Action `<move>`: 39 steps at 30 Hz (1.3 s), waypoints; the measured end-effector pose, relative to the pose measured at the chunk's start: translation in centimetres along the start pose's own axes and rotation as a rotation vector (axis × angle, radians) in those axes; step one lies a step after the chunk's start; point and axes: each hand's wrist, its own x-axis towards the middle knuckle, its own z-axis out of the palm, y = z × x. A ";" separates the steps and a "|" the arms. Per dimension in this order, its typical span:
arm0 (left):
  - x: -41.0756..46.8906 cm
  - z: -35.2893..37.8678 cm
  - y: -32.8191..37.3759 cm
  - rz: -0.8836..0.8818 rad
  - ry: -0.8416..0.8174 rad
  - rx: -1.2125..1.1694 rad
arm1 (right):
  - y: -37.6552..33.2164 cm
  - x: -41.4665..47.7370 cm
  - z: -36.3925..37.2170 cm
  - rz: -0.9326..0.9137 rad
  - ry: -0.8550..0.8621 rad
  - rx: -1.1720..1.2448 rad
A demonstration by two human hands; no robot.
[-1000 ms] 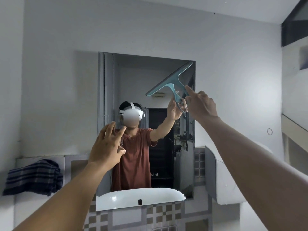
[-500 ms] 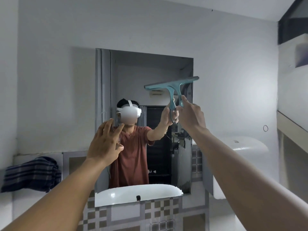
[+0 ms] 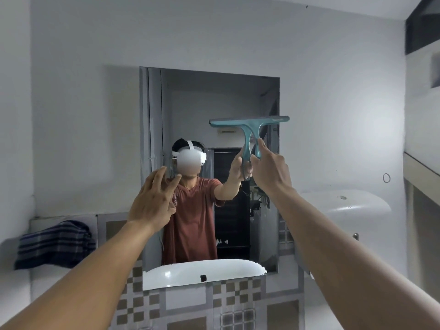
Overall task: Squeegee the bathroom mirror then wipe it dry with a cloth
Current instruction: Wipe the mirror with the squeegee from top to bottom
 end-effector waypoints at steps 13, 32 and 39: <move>-3.2 2.0 0.3 0.032 0.034 -0.024 | -2.1 -4.1 2.6 0.109 -0.120 0.233; -4.5 2.9 -0.2 0.039 0.017 -0.053 | -8.8 -8.8 11.1 0.127 -0.045 0.463; -5.0 3.2 -0.6 0.057 0.040 -0.019 | -9.9 -10.1 12.7 0.065 -0.070 0.367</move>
